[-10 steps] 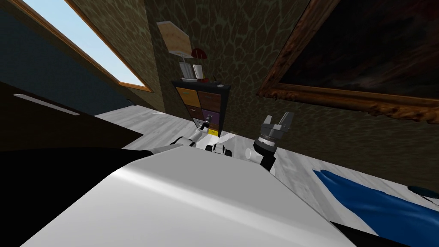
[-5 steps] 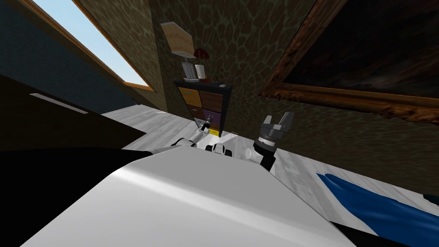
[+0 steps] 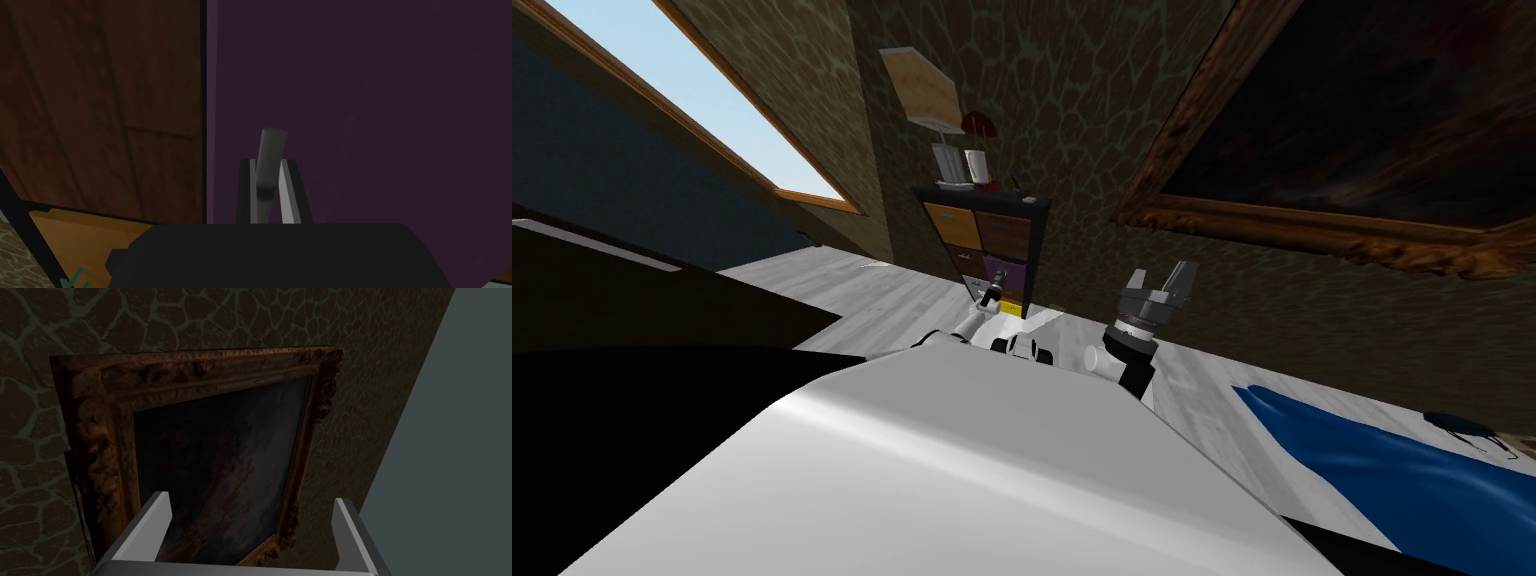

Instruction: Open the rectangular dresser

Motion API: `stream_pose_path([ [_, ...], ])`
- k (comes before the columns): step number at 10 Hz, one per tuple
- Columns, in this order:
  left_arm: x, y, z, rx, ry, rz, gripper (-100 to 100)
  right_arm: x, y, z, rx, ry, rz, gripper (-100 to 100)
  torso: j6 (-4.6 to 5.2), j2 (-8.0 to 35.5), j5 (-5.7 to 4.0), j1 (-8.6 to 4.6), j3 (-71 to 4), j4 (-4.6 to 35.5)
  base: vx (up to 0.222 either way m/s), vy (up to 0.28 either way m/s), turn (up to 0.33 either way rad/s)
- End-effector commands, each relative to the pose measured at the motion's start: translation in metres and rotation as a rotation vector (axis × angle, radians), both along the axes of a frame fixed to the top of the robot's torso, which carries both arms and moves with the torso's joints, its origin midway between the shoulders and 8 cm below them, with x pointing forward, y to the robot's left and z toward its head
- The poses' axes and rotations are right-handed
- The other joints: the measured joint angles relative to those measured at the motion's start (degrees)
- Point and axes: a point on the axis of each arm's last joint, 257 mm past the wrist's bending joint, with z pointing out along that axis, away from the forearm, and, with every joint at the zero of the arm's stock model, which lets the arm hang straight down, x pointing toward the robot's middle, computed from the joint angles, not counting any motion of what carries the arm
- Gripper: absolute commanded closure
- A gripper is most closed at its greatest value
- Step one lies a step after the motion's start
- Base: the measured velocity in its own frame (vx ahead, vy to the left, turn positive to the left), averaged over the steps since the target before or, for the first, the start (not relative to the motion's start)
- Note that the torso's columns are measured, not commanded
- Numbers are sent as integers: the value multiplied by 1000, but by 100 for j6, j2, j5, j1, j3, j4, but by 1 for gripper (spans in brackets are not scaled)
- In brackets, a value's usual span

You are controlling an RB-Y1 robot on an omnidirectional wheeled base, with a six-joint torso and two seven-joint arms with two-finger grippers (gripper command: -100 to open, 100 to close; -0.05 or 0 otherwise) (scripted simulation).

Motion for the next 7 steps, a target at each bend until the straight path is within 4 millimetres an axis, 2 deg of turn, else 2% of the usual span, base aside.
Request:
stream_pose_path([
  [1,-11,0,-2,-8,11,24,100,0,0,0,0,0,0,0,10,2,-1,-7,2,2,-50,52,-208],
  [2,-10,0,5,-5,-5,23,100,0,0,0,0,0,0,0,15,-1,0,-11,0,-2,-41,33,-94],
  [3,-16,7,0,-2,9,45,100,0,0,0,0,0,0,0,8,-7,-5,-14,-4,5,-33,24,-246],
  [4,-15,7,7,-3,-4,45,100,0,0,0,0,0,0,0,-13,-3,-5,-2,-2,5,-33,9,-3],
  [7,-27,25,4,8,11,95,100,0,0,0,0,0,0,0,-19,6,-3,18,5,15,-35,20,-122],
])
